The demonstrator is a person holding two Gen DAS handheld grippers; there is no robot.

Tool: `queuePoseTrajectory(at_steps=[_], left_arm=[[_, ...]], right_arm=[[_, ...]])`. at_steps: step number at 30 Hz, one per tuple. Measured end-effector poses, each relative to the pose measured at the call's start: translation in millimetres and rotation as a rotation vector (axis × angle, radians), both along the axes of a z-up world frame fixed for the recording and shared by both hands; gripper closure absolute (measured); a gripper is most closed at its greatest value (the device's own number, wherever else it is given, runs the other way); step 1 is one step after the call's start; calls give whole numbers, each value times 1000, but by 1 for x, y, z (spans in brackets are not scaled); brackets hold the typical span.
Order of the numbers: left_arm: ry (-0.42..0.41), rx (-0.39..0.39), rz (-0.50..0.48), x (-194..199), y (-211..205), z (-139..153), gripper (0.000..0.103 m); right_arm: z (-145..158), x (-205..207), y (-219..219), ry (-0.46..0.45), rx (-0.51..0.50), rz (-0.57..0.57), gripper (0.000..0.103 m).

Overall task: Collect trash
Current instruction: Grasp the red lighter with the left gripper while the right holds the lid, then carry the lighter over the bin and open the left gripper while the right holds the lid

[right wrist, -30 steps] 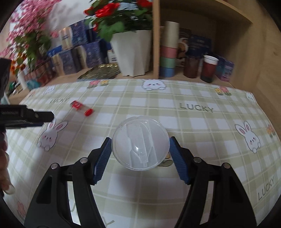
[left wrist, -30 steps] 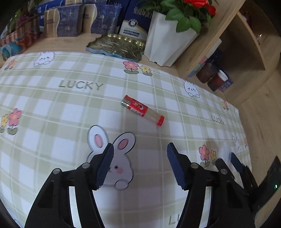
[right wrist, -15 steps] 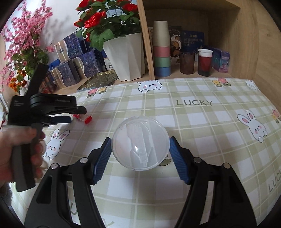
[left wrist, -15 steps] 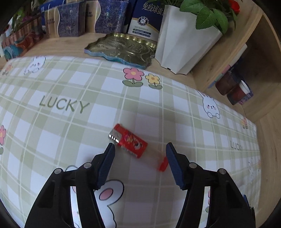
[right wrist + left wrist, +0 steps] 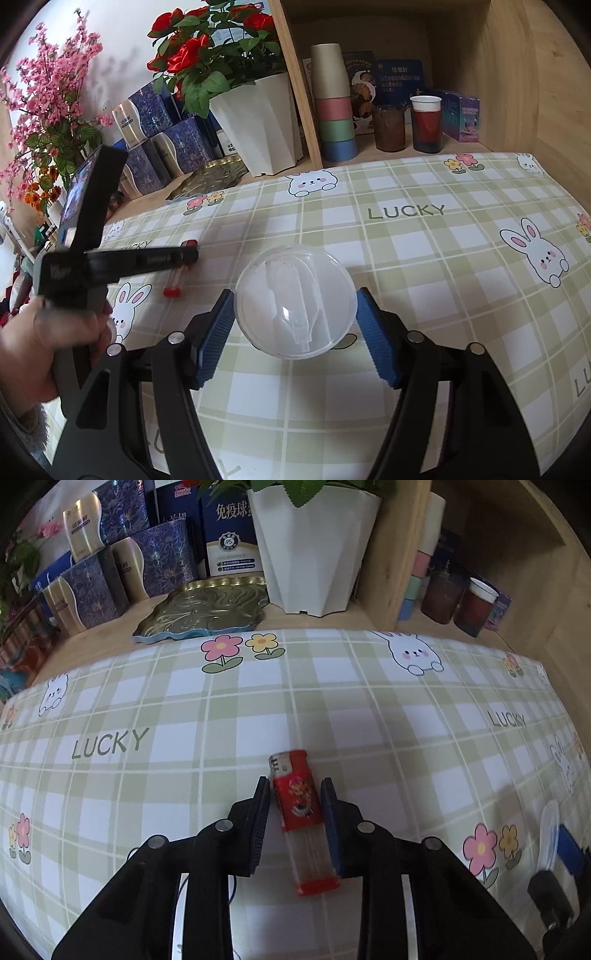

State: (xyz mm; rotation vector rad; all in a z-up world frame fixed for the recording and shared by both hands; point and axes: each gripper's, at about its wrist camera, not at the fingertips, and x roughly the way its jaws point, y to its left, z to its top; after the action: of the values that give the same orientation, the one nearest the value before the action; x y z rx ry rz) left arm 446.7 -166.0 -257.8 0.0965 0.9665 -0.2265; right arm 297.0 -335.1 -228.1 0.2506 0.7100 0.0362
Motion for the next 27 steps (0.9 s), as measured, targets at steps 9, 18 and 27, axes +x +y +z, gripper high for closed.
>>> queuePoseTrajectory(at_steps=[9, 18, 27], left_arm=[[37, -118, -40, -23, 18, 5, 80], [-34, -164, -97, -94, 59, 53, 81], [-96, -140, -113, -164, 95, 90, 81]], right_arm=[[2, -3, -2, -16, -10, -27, 36], [5, -6, 2, -36, -28, -21, 36], [30, -45, 21, -59, -1, 13, 36]])
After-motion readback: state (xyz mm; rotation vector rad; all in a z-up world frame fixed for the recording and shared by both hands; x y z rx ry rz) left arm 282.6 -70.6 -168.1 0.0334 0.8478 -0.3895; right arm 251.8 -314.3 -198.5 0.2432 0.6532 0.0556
